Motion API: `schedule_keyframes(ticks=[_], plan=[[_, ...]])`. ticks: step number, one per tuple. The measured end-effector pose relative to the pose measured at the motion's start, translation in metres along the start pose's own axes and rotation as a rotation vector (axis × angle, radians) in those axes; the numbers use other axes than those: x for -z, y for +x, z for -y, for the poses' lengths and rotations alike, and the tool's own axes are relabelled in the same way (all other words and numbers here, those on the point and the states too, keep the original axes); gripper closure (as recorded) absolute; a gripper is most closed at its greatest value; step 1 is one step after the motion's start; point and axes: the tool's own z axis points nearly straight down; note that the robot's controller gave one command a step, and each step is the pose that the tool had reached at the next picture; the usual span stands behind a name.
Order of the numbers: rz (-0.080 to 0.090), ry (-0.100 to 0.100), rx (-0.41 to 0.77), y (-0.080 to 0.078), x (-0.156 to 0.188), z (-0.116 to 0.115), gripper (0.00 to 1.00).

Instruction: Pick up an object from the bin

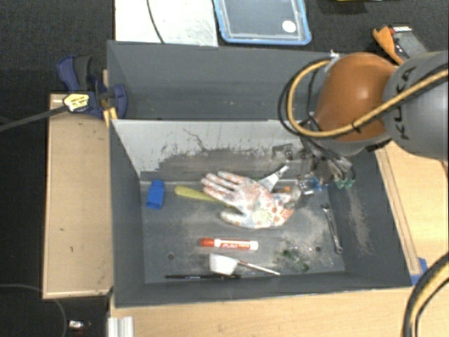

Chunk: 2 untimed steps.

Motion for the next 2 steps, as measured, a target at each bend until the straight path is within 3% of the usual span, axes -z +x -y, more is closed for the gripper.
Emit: schedule_keyframes(ticks=[1,2], plan=[[-0.007,-0.001,0.106,0.000,-0.049,-0.009,0.00],[0.002,0.000,-0.038,-0.001,-0.091,-0.027,0.00]])
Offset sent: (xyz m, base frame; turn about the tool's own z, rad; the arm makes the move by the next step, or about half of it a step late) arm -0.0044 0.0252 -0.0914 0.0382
